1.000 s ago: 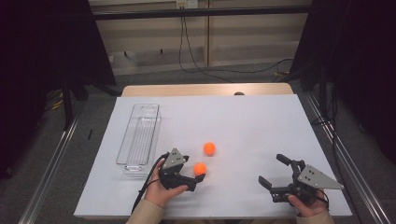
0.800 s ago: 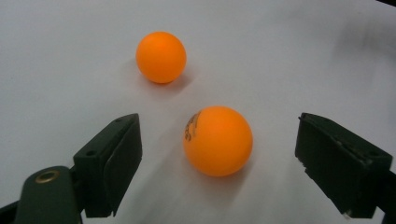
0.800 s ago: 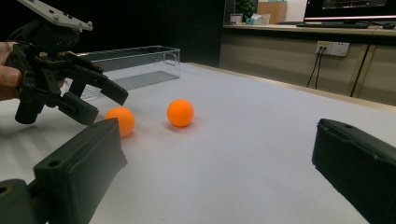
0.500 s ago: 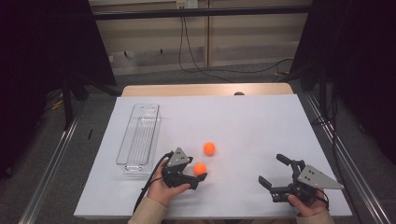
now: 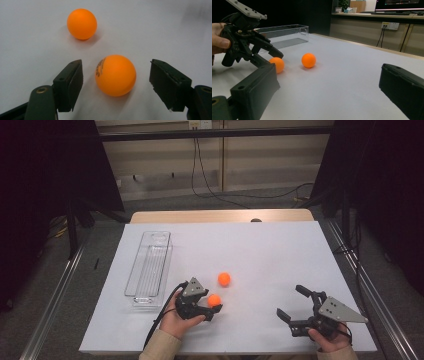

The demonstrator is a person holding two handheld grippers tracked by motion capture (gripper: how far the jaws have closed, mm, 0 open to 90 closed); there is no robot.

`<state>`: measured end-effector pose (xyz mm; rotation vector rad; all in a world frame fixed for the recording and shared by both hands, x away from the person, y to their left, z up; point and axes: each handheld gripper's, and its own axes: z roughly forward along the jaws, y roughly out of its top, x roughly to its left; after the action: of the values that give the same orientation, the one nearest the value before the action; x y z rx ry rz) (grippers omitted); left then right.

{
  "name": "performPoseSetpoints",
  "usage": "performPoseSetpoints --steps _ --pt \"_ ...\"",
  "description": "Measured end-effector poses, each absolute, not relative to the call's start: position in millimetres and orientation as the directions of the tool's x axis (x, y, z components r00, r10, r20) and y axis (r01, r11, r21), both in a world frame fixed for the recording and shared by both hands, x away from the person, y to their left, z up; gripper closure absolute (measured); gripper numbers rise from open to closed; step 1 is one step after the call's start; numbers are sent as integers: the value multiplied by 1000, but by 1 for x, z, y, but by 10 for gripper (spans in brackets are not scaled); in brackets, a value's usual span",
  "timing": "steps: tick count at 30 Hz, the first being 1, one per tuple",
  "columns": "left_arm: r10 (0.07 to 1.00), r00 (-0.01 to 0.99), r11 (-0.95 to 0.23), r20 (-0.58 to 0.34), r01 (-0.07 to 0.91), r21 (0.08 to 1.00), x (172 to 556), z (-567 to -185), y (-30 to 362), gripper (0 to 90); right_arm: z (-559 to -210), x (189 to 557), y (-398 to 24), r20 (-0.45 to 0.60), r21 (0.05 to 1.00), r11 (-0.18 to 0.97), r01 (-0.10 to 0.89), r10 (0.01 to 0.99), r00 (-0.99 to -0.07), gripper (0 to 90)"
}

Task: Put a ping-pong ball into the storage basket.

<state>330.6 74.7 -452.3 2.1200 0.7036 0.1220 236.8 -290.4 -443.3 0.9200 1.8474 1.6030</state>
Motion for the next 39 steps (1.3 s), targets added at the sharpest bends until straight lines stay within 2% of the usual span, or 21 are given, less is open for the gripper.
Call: performPoseSetpoints --steps 23,39 --pt "541 826 -492 -161 466 735 333 -456 70 388 -443 237 -291 44 986 70 154 772 -634 14" --pt "540 828 -507 -152 464 726 333 -458 68 427 -443 238 -290 42 986 72 153 771 -635 15"
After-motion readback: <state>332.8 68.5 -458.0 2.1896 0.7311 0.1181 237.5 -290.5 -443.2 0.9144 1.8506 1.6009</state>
